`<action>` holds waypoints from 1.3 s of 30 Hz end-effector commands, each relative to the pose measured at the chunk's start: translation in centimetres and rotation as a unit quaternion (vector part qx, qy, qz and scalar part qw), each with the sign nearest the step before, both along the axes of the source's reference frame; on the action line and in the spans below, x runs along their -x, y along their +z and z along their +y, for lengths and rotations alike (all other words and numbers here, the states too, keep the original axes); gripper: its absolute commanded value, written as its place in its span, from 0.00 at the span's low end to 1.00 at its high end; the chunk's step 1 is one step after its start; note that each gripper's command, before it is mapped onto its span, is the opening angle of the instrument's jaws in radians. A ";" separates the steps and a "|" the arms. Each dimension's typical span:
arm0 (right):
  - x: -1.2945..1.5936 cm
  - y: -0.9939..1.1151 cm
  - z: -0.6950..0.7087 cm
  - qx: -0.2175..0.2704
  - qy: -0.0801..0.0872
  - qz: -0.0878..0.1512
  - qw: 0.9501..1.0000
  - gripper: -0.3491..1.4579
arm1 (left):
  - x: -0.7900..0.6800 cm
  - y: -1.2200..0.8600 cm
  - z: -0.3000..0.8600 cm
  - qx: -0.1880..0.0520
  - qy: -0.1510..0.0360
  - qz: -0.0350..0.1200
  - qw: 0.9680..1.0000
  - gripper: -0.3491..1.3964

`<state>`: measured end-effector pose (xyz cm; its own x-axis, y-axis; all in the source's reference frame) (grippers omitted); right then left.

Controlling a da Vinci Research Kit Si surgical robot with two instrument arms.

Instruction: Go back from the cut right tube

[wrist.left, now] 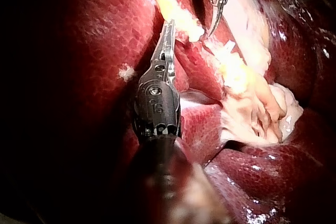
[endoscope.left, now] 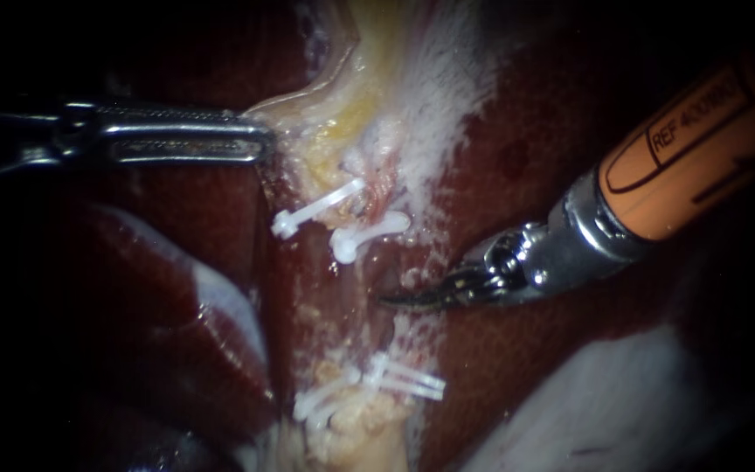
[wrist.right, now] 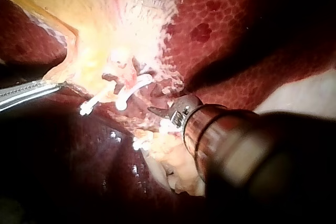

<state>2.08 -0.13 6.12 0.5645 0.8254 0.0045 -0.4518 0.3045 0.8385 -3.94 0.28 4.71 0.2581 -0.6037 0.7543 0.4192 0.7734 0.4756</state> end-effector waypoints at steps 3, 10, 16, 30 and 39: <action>0.00 0.00 0.00 0.001 0.001 0.000 1.000 0.00 | 0.00 0.00 0.00 0.000 0.000 0.000 1.000 0.00; -0.01 0.02 -0.03 0.000 0.005 0.009 1.000 0.02 | 0.00 0.00 -0.01 0.000 0.000 0.000 1.000 0.00; -0.04 0.06 -0.06 0.015 0.000 0.023 1.000 0.54 | 0.00 0.00 -0.01 0.000 0.000 0.000 1.000 0.00; -0.01 0.08 -0.04 0.040 -0.008 0.045 0.998 0.65 | 0.00 0.01 -0.01 0.000 0.000 0.000 1.000 0.00; 0.19 0.03 0.01 0.079 -0.030 0.066 0.994 0.65 | -0.02 0.01 -0.02 0.001 0.000 0.000 1.000 0.00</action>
<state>1.86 -0.11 6.14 0.6039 0.7676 -0.2148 -0.3080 0.4733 0.8253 -3.92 0.26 4.72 0.2585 -0.6026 0.7550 0.4189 0.7742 0.4745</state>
